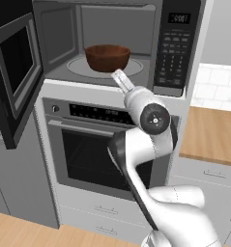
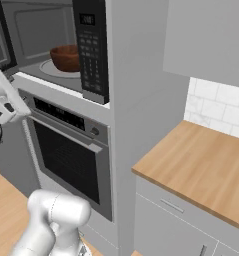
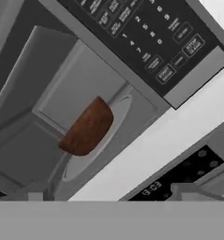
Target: Open the microwave, place the bowl with waffle inside the microwave, then close the microwave door and turn it on.
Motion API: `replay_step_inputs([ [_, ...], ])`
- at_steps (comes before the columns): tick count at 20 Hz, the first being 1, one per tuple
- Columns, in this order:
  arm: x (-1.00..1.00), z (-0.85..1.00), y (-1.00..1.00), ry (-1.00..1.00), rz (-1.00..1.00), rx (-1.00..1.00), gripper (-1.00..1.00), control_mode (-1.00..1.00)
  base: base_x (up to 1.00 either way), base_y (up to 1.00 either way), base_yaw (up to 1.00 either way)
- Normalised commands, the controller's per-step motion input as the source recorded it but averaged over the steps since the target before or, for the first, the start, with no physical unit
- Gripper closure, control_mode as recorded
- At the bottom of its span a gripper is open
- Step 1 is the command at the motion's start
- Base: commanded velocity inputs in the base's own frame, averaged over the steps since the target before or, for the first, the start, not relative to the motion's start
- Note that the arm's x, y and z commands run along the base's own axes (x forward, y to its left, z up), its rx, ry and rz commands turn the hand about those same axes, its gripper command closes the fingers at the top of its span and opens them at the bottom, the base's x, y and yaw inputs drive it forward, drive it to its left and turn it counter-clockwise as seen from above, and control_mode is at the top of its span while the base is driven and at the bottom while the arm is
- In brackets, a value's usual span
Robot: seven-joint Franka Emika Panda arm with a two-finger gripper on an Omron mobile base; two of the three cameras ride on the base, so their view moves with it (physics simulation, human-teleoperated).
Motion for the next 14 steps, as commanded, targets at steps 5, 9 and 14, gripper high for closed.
replay_step_inputs([
  [5, -0.38, -0.82, -0.08, 0.04, -0.31, -0.26, -1.0, -1.0, 0.0, 0.0, 0.0],
  [9, -0.12, -0.42, -0.34, -0.08, -0.23, -0.07, -1.0, -1.0, 0.0, 0.0, 0.0],
  [14, 0.0, -0.42, 0.02, -0.21, -0.18, -0.2, -1.0, -1.0, 0.0, 0.0, 0.0],
])
